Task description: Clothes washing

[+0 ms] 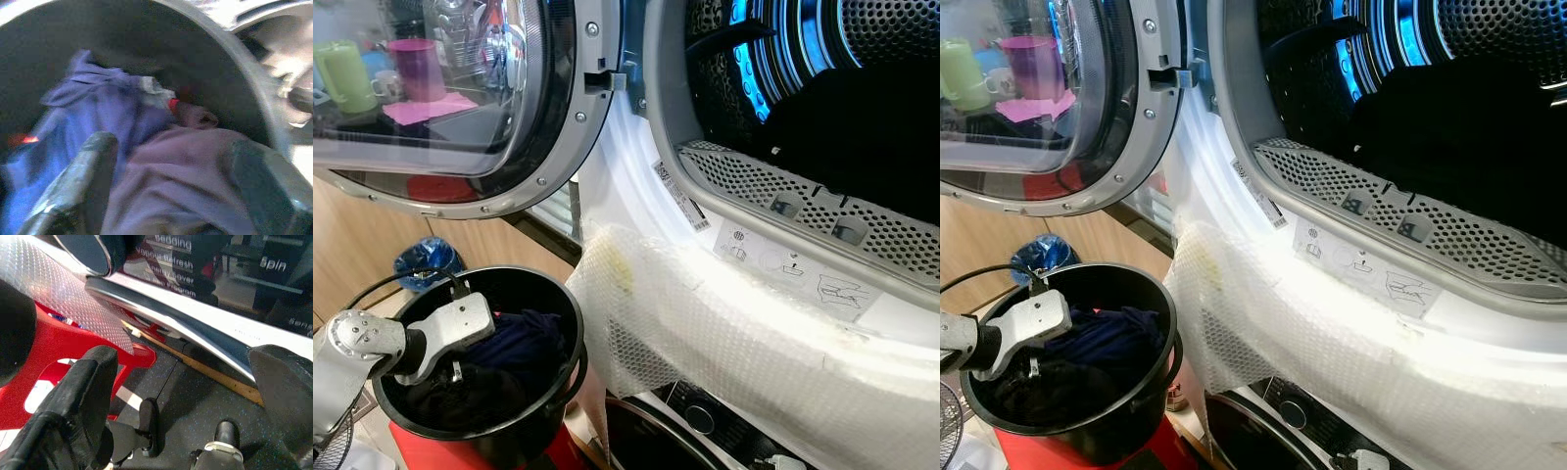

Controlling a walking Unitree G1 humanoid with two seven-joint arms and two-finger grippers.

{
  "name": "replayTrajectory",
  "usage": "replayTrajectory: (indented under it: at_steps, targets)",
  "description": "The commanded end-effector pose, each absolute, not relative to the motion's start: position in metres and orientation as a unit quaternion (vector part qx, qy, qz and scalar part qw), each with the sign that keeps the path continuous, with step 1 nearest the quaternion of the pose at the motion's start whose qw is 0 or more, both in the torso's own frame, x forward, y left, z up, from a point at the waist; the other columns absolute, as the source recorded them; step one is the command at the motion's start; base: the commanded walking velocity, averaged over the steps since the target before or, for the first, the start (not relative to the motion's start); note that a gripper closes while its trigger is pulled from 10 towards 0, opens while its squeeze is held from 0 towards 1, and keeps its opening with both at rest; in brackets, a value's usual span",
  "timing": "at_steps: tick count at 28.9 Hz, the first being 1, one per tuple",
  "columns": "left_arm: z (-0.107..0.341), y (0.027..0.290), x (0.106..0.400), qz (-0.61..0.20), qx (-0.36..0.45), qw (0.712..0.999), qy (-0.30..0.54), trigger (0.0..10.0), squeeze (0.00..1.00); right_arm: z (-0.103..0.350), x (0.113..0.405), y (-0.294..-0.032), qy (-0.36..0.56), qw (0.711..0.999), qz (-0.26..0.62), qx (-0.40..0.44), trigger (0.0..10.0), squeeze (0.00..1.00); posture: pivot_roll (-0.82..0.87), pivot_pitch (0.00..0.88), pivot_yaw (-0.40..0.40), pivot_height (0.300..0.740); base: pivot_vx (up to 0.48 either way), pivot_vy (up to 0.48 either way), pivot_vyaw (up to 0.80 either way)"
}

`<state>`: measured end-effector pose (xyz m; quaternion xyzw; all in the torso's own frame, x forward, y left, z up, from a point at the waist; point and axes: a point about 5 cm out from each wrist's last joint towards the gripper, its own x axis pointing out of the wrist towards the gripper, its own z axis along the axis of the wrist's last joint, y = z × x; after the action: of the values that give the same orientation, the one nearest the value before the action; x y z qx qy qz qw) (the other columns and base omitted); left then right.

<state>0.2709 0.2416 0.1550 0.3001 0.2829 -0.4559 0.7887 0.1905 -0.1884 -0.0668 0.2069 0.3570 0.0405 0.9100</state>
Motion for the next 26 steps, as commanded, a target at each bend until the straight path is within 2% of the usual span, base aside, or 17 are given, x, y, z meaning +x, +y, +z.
replayTrajectory:
  at_steps: [1,7,11,14,15,16,19,24,26]
  targets:
    - [0.154,0.236,0.267,-0.478,0.288,0.780,0.285,10.0,1.00,-0.069,0.186,-0.190,0.361,0.909,0.035,0.207,10.0,0.00,0.34,0.057,-0.065,0.740,0.000,0.000,0.00]
    - [0.146,0.237,0.256,-0.506,0.286,0.745,0.328,10.0,1.00,-0.069,0.188,-0.192,0.355,0.910,0.031,0.211,10.0,0.00,0.34,0.061,-0.064,0.740,0.000,0.000,0.00]
    - [0.146,0.240,0.256,-0.493,0.303,0.743,0.337,10.0,1.00,-0.069,0.189,-0.193,0.349,0.912,0.035,0.210,10.0,0.00,0.34,0.064,-0.065,0.740,0.000,0.000,0.00]
    - [0.150,0.243,0.262,-0.467,0.309,0.764,0.320,10.0,1.00,-0.068,0.189,-0.194,0.348,0.913,0.034,0.210,10.0,0.00,0.34,0.063,-0.066,0.740,0.000,0.000,0.00]
    - [0.154,0.246,0.268,-0.443,0.315,0.783,0.302,10.0,1.00,-0.068,0.189,-0.194,0.347,0.913,0.034,0.210,10.0,0.00,0.34,0.063,-0.066,0.740,0.000,0.000,0.00]
    - [0.158,0.248,0.273,-0.424,0.315,0.798,0.290,10.0,0.00,-0.068,0.189,-0.195,0.346,0.914,0.034,0.211,10.0,0.00,0.34,0.056,-0.071,0.740,0.000,0.000,0.00]
    - [0.164,0.251,0.276,-0.411,0.304,0.814,0.274,10.0,0.00,-0.068,0.189,-0.196,0.344,0.914,0.032,0.212,10.0,0.00,0.34,0.043,-0.073,0.740,0.000,0.000,0.00]
    - [0.151,0.256,0.263,-0.427,0.307,0.788,0.321,10.0,0.00,-0.069,0.188,-0.197,0.345,0.914,0.032,0.213,10.0,0.00,0.35,0.026,-0.077,0.740,0.000,0.000,0.00]
    - [0.149,0.256,0.262,-0.426,0.306,0.786,0.327,10.0,0.00,-0.069,0.187,-0.197,0.346,0.913,0.032,0.213,10.0,0.00,0.35,0.017,-0.079,0.740,0.000,0.000,0.00]
